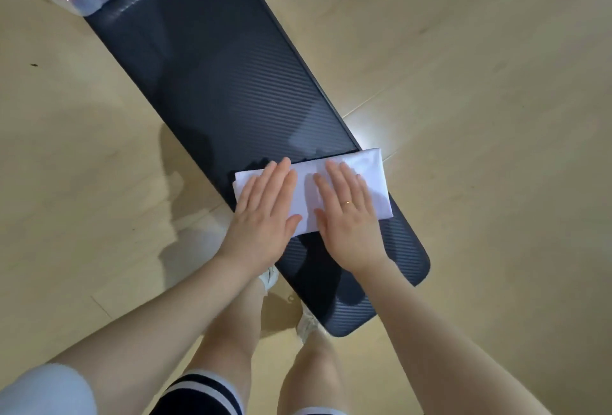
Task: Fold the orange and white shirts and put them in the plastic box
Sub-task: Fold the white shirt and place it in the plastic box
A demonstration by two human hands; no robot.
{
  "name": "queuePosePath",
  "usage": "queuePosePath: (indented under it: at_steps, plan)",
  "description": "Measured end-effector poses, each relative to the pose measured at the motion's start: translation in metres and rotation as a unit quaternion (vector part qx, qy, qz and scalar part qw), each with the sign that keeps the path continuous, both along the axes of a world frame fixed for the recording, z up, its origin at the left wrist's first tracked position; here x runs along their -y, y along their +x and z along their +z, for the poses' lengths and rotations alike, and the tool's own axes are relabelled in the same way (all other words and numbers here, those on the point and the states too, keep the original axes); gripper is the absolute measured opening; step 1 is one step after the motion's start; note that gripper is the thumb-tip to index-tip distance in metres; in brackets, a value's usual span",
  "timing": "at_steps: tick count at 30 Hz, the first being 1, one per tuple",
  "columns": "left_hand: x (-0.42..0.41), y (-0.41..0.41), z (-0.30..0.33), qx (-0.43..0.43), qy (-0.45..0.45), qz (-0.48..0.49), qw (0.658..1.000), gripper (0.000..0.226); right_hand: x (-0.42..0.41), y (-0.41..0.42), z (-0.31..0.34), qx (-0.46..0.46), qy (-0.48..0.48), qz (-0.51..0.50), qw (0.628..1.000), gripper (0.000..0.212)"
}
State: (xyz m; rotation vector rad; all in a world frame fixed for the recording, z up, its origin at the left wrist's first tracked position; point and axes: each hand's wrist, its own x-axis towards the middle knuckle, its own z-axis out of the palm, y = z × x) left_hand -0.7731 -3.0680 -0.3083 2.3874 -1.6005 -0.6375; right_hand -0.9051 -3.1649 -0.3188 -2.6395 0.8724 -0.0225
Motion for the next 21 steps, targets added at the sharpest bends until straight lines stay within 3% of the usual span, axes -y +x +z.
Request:
queuePosePath:
  at_steps: [3, 9, 11, 13, 16, 19, 21]
  plan:
    - [-0.011, -0.006, -0.018, 0.041, 0.086, -0.022, 0.995, 0.065, -0.024, -0.003, -0.014, -0.096, 0.027, 0.07, 0.993, 0.049]
    - [-0.015, 0.009, -0.028, 0.03, 0.122, -0.025, 0.992, 0.077, 0.005, -0.033, -0.022, -0.21, 0.017, -0.011, 0.977, 0.064]
    - [-0.012, 0.01, -0.021, -0.011, 0.103, 0.024, 0.994, 0.078, 0.01, -0.042, -0.013, -0.207, 0.043, -0.044, 0.977, 0.063]
    - [-0.008, 0.008, -0.011, -0.071, 0.117, 0.139, 0.981, 0.078, 0.016, -0.043, -0.003, -0.176, 0.067, -0.108, 0.976, 0.053]
    - [-0.008, -0.004, -0.001, -0.153, 0.118, 0.308, 0.931, 0.079, 0.029, -0.037, 0.003, -0.132, 0.032, -0.24, 0.961, 0.038]
    - [-0.001, -0.017, 0.001, -0.273, 0.087, 0.465, 0.837, 0.064, 0.043, -0.027, 0.001, -0.095, 0.185, -0.369, 0.906, 0.05]
    - [0.004, -0.023, 0.003, -0.313, 0.07, 0.514, 0.795, 0.052, 0.045, -0.026, -0.001, -0.081, 0.234, -0.387, 0.888, 0.041]
